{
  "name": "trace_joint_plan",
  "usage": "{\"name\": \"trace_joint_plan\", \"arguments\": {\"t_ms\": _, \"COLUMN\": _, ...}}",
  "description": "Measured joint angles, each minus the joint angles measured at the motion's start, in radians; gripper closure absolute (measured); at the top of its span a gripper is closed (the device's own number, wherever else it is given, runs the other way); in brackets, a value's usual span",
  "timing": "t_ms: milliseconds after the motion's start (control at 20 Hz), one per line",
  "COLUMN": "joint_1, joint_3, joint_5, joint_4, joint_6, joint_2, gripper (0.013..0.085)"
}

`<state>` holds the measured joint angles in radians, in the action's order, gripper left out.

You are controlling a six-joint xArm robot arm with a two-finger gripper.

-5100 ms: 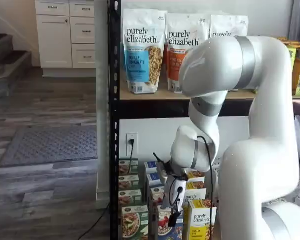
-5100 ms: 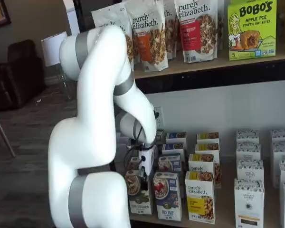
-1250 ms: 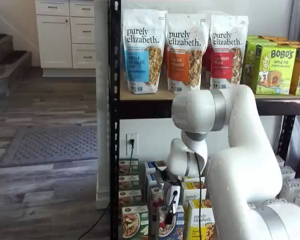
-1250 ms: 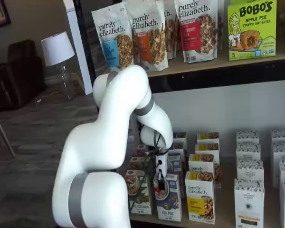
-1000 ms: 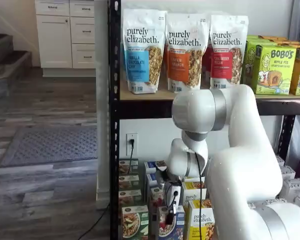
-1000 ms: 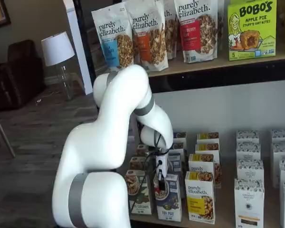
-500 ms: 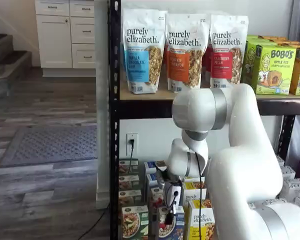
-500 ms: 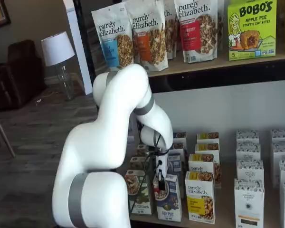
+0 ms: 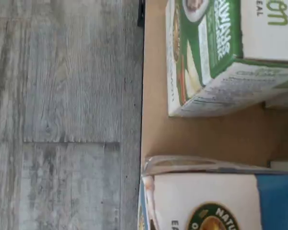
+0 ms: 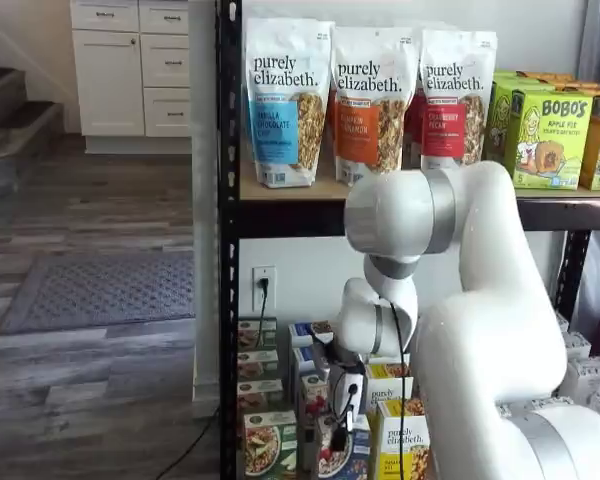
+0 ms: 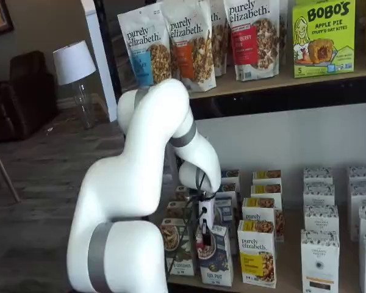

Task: Pick up the blue and white box that is on the bottom shelf, the second box from the left

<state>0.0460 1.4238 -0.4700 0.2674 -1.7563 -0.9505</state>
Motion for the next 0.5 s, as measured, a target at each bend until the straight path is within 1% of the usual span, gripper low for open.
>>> {"name": "trace_joint_plan", "arguments": {"t_ms": 100, "joint_1": 0.003, "joint_3": -0.028, "joint_5": 0.008, "joint_4": 0.007, "joint_6": -0.005, "joint_2": 0.018, "gripper": 0.053}}
{"name": "trace_joint_plan", "arguments": {"t_ms": 300, "joint_1": 0.014, "joint_3": -0.107, "joint_5": 0.028, "joint_4": 0.038, "joint_6": -0.026, "joint_2": 0.069, "gripper": 0.053}}
{"name": "trace_joint_plan", "arguments": {"t_ms": 500, "joint_1": 0.033, "joint_3": -0.215, "joint_5": 0.06, "joint_4": 0.088, "joint_6": -0.058, "joint_2": 0.142, "gripper": 0.053}}
